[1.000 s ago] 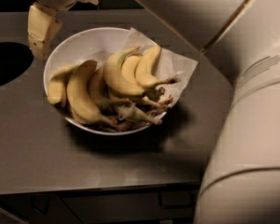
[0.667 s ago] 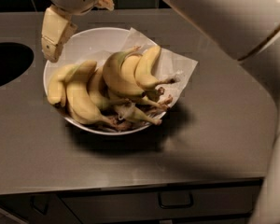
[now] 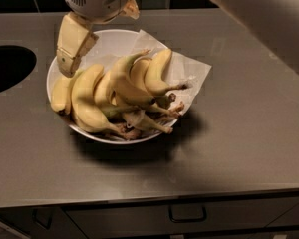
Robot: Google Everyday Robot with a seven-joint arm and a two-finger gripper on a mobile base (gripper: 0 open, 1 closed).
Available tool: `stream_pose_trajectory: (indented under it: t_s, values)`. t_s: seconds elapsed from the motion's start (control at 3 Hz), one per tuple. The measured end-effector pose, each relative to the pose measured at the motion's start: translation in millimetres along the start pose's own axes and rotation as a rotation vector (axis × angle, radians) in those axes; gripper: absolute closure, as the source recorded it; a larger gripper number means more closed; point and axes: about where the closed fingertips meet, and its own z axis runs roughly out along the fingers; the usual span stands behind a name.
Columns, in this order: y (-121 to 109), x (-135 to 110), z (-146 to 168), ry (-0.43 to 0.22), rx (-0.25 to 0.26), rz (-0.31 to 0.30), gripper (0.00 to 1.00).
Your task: Pick banana from white bowl
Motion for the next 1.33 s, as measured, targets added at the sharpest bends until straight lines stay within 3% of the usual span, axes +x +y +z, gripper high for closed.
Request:
stream_pose_trajectory:
  t_s: [0.67,1.0,1.33]
  values:
    - [5,28,27,-0.031,-0.054,-0.032,0.00]
    - [6,39,33,-0.029,-0.051,-0.036,0.00]
    - [9,45,36,-0.011,-0.040,-0.037,0.13]
